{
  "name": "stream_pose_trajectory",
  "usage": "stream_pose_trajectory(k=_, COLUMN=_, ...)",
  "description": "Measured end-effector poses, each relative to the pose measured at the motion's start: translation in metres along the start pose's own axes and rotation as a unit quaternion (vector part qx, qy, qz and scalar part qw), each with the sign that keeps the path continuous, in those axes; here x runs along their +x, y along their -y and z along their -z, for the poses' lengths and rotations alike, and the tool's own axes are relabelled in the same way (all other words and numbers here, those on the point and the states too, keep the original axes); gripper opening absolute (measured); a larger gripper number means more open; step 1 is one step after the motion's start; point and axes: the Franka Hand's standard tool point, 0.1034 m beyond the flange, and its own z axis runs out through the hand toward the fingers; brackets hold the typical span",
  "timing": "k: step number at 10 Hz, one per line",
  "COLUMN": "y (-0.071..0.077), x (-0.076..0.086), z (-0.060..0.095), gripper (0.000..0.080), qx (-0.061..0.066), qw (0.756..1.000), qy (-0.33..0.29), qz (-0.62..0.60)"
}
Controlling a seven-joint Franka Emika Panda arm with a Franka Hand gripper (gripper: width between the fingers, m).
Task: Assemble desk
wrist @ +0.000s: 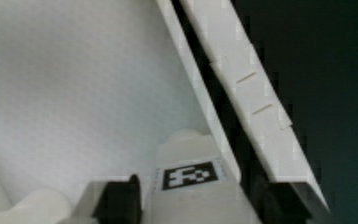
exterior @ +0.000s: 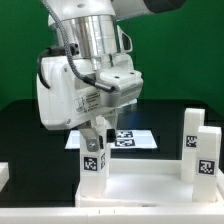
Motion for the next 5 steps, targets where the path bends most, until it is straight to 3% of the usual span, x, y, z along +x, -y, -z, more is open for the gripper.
stream_pose_trajectory(k=1, y=0.002, x=-0.006, z=0.009, gripper=0.0557, qx=0.005, qw=1.000, qy=0.007, qz=0.004)
stream_pose_trajectory(k=2, y=0.004, x=-0.010, z=0.022, gripper=0.0557, qx=0.013, qw=1.000, qy=0.015, qz=0.008)
stream_pose_trajectory(k=3, y=0.009, x=-0.012, z=0.033, gripper=0.0622, qx=0.019, qw=1.000, qy=0.020, qz=0.010)
stream_pose_trajectory(k=5, y=0.009, x=-0.014, z=0.035, gripper=0.0641, qx=0.020, qw=0.999, qy=0.021, qz=0.011)
